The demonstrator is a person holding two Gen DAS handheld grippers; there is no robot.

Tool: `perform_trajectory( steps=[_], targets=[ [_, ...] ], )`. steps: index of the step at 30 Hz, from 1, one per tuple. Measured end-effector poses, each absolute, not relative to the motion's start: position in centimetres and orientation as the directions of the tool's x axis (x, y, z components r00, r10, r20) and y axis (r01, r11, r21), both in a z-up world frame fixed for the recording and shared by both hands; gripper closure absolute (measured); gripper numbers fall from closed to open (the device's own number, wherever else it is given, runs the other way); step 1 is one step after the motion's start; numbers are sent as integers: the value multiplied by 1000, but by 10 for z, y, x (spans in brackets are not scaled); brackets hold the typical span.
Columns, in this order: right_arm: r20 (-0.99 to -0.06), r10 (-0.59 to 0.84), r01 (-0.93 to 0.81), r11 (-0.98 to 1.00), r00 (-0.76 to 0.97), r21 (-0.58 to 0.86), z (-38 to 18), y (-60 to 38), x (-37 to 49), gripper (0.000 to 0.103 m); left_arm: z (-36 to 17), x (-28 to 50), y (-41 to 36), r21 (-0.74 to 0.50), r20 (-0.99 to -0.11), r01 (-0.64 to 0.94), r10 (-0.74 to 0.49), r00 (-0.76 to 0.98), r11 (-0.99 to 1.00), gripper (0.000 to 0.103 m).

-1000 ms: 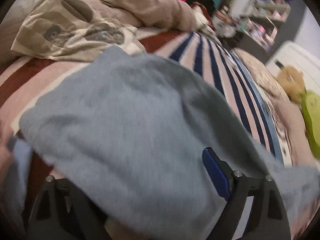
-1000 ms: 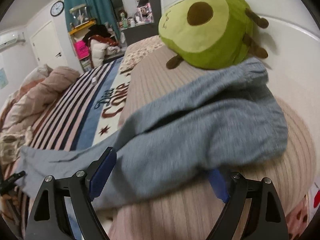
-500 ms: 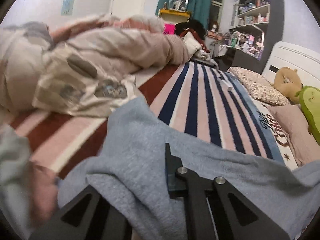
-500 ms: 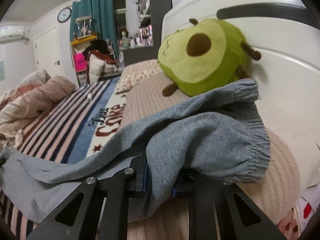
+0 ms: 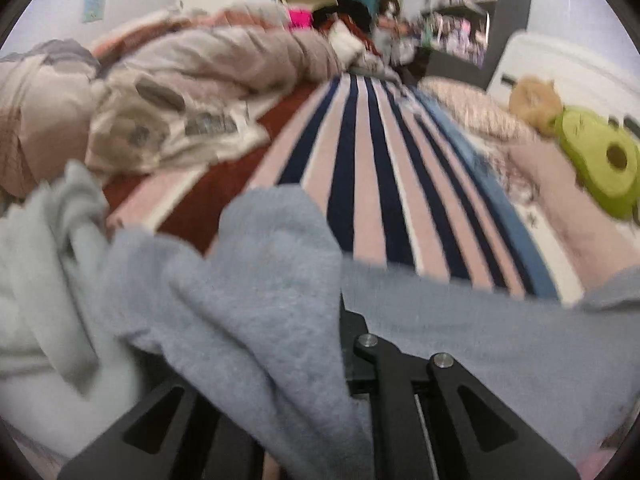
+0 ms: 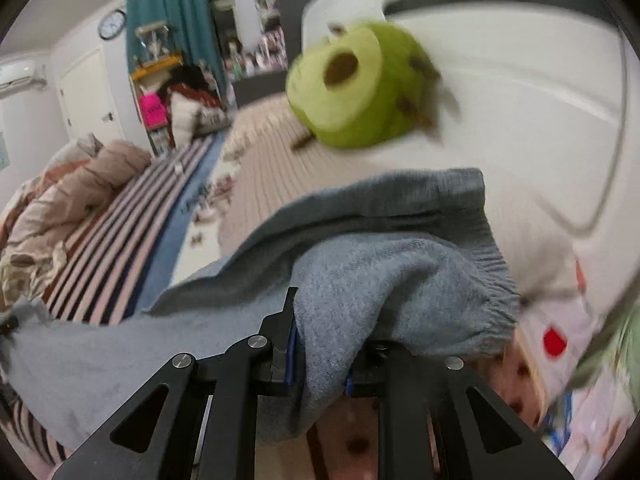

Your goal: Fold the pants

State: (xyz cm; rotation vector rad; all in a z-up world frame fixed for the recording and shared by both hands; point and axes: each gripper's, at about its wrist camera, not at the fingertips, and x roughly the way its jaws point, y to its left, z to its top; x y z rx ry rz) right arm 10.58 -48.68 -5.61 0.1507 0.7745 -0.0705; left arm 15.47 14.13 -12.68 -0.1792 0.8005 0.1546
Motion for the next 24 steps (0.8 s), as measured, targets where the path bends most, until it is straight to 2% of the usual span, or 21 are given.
perform_trajectory(
  steps=[2, 3, 4, 6, 9, 11, 12, 14, 16, 19, 24],
  targets=[
    [-723, -9, 129, 985, 690, 110, -66, -489, 103, 82, -133, 152, 140, -57, -739, -213, 103, 666, 975, 68],
    [-733, -13, 131, 986, 680, 103, -69, -490, 101, 70, -133, 148, 142, -51, -736, -219, 112, 668, 974, 51],
    [-736, -13, 129, 986, 677, 101, -70, -490, 97, 59, -130, 143, 143, -52, -731, -220, 113, 673, 974, 47],
    [-735, -28, 128, 989, 677, 80, -66, -492, 88, 55, -120, 131, 147, -23, -721, -229, 143, 678, 973, 46],
    [-718, -84, 130, 992, 691, 8, -52, -490, 72, 55, -101, 113, 153, 31, -676, -277, 224, 702, 961, 34],
    [-706, -94, 109, 994, 702, -23, -45, -486, 66, 51, -89, 107, 154, 33, -652, -281, 234, 722, 959, 33],
    [-700, -92, 91, 995, 709, -38, -42, -484, 66, 45, -84, 108, 153, 40, -644, -279, 238, 727, 960, 33],
    [-679, -122, 74, 992, 724, -99, -36, -476, 70, 43, -76, 111, 152, 77, -620, -292, 275, 735, 953, 33],
    [-621, -244, 114, 964, 745, -242, -29, -465, 73, 43, -68, 113, 153, 103, -593, -323, 319, 739, 941, 33],
    [-577, -284, 120, 945, 766, -306, -22, -458, 74, 43, -60, 113, 154, 26, -590, -291, 249, 768, 957, 32],
    [-703, -154, -97, 948, 695, -303, -42, -438, 89, 37, -67, 122, 126, 31, -616, -170, 153, 773, 985, 32]
  ],
)
